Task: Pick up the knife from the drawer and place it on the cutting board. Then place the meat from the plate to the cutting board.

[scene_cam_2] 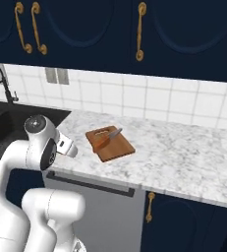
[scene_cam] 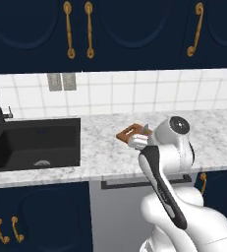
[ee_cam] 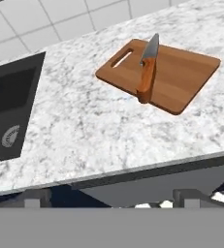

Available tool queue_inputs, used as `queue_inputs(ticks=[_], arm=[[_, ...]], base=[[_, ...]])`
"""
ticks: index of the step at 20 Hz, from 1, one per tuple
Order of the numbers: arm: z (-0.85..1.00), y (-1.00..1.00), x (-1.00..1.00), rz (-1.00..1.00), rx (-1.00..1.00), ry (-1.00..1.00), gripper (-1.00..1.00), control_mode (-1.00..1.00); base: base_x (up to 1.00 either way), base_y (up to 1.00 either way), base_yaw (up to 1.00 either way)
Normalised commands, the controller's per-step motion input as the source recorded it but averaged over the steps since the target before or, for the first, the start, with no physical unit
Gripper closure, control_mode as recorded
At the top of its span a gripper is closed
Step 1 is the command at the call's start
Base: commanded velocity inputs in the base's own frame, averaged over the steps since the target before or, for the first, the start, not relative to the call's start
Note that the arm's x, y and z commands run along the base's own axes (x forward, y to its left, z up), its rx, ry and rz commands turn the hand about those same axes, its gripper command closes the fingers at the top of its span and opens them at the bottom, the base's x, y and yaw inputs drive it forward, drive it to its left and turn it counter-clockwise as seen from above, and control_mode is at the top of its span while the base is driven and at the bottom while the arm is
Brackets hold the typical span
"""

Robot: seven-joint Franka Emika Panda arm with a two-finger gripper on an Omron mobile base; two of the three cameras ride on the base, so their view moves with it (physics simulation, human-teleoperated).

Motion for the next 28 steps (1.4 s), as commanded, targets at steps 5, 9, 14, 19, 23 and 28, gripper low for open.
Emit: queue_inputs(ticks=[5, 9, 14, 19, 23, 28], arm=[[0.00, 0.00, 0.00, 0.00, 0.00, 0.00, -1.00, 1.00], [0.00, 0.00, 0.00, 0.00, 0.00, 0.00, -1.00, 1.00], [0.00, 0.00, 0.00, 0.00, 0.00, 0.00, -1.00, 1.00], [0.00, 0.00, 0.00, 0.00, 0.00, 0.00, -1.00, 1.00], [0.00, 0.00, 0.00, 0.00, 0.00, 0.00, -1.00, 1.00], [0.00, 0.00, 0.00, 0.00, 0.00, 0.00, -1.00, 1.00]], base=[[-0.36, 1.00, 0.08], [0.01, 1.00, 0.03], [0.12, 1.00, 0.00], [0.25, 1.00, 0.00], [0.34, 1.00, 0.00], [0.37, 1.00, 0.00]])
